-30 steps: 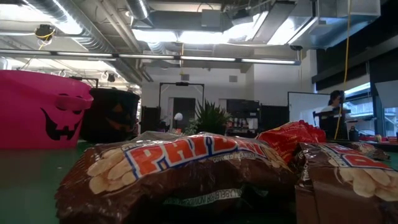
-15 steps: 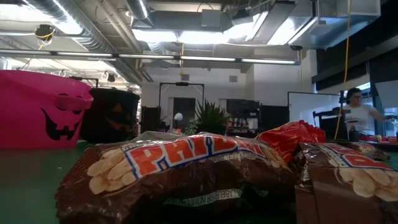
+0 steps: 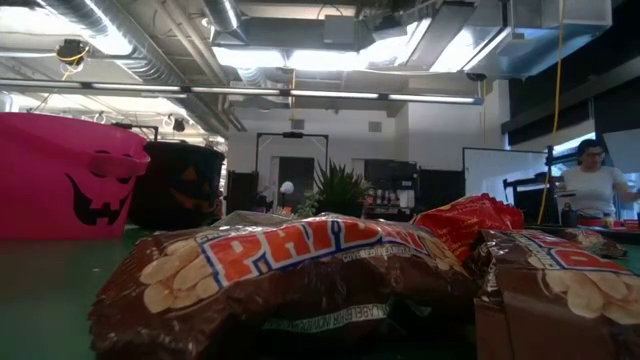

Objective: Sort candy
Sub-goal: Put the red candy into the orange bucket

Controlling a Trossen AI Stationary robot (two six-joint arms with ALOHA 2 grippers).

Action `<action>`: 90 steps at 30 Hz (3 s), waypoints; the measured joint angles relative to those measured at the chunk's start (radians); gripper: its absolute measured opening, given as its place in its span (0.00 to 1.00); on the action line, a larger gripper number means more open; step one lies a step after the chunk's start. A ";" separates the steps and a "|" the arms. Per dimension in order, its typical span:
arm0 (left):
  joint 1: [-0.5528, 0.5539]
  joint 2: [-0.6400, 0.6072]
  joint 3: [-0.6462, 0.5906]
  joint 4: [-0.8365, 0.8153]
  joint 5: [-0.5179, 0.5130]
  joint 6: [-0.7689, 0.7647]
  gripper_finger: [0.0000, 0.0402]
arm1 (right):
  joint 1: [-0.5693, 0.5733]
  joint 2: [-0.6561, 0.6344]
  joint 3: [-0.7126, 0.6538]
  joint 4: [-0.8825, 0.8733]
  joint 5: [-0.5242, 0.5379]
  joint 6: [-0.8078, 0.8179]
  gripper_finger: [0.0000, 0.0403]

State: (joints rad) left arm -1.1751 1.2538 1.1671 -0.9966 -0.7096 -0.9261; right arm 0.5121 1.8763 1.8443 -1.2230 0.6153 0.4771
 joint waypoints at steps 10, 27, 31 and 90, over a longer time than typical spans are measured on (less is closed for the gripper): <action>0.060 -0.033 0.000 -0.022 -0.151 0.204 0.33 | 0.026 -0.067 -0.225 -0.106 0.019 0.242 0.43; 0.190 -0.289 -0.290 0.303 -0.130 0.384 0.33 | 0.025 -0.511 -0.923 0.497 -0.116 0.447 0.43; 0.234 -0.382 -0.386 0.533 -0.088 0.516 0.33 | 0.025 -0.463 -0.963 0.886 -0.208 0.184 0.43; 0.404 -0.420 -0.500 0.773 0.064 0.620 0.33 | 0.002 -0.088 -0.807 1.042 -0.335 0.016 0.07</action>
State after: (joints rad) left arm -0.7715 0.8337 0.6666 -0.2234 -0.6453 -0.3058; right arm 0.5144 1.7881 1.0370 -0.1805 0.2806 0.4935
